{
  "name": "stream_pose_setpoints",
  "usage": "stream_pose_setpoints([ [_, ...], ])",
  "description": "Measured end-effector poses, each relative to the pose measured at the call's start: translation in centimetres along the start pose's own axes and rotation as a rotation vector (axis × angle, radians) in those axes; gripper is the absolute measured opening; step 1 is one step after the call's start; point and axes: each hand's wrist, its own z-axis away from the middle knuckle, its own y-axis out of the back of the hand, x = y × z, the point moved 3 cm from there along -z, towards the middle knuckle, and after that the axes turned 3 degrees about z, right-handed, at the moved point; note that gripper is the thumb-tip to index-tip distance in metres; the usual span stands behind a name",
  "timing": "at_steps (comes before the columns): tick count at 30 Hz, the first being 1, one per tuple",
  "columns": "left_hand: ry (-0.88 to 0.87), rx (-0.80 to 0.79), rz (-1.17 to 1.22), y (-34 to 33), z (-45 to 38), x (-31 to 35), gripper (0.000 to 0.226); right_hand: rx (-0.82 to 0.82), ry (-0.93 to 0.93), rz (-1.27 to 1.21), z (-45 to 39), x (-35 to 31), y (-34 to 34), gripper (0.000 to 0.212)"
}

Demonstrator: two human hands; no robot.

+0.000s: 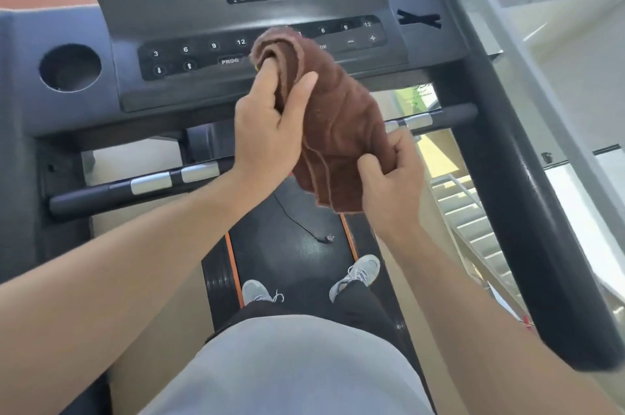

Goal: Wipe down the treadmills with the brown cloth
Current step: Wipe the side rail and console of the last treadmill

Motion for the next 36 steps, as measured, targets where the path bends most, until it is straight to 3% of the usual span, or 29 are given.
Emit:
stream_pose_setpoints([
  [2,0.004,-0.054,-0.008,-2.7,-1.0,-0.1,0.028,0.003,-0.025,0.047,-2.0,0.9,2.2,0.018],
  [4,0.067,-0.117,-0.103,-4.8,-1.4,-2.2,0.019,-0.085,-0.175,0.192,-4.4,3.1,3.7,0.015],
  [5,0.095,-0.137,-0.178,-5.2,-1.4,-3.8,0.018,-0.144,-0.262,0.315,-5.5,4.8,4.4,0.019],
  [6,0.088,-0.150,-0.287,-5.2,-1.2,-5.4,0.020,-0.187,-0.265,0.506,-6.4,6.2,5.1,0.037],
  [9,-0.020,-0.186,-0.661,-4.1,-1.3,-9.9,0.020,-0.373,0.235,0.939,-9.2,8.2,4.3,0.092],
  [12,0.085,-0.175,-0.778,-3.9,-1.5,-11.1,0.021,-0.721,0.550,1.124,-11.6,9.1,0.7,0.109],
  [13,0.101,-0.148,-0.805,-4.2,-1.4,-11.1,0.023,-0.804,0.572,1.163,-12.4,9.2,-0.5,0.106],
  [17,0.096,-0.043,-0.953,-4.8,-0.8,-10.8,0.032,-0.954,0.697,1.179,-14.6,8.0,-4.4,0.053],
  [20,0.080,-0.041,-1.000,-4.7,-1.0,-11.1,0.037,-1.107,0.727,1.178,-14.6,6.9,-6.2,0.045],
  [22,0.066,-0.037,-1.034,-4.8,-1.0,-11.3,0.036,-1.065,0.730,1.159,-13.7,7.0,-7.2,0.037],
  [26,0.044,-0.062,-1.079,-5.0,-0.9,-11.4,0.034,-0.697,0.825,1.107,-10.9,8.6,-6.8,0.035],
  [30,0.058,-0.079,-1.084,-4.9,-0.9,-11.5,0.038,-0.541,0.923,1.058,-10.4,9.6,-6.1,0.036],
  [33,0.073,-0.085,-1.051,-4.9,-0.9,-11.3,0.033,-0.548,0.900,1.063,-10.4,9.1,-6.2,0.035],
  [36,0.100,-0.087,-1.026,-4.9,-1.0,-11.3,0.032,-0.810,0.768,1.095,-11.9,8.3,-6.8,0.034],
])
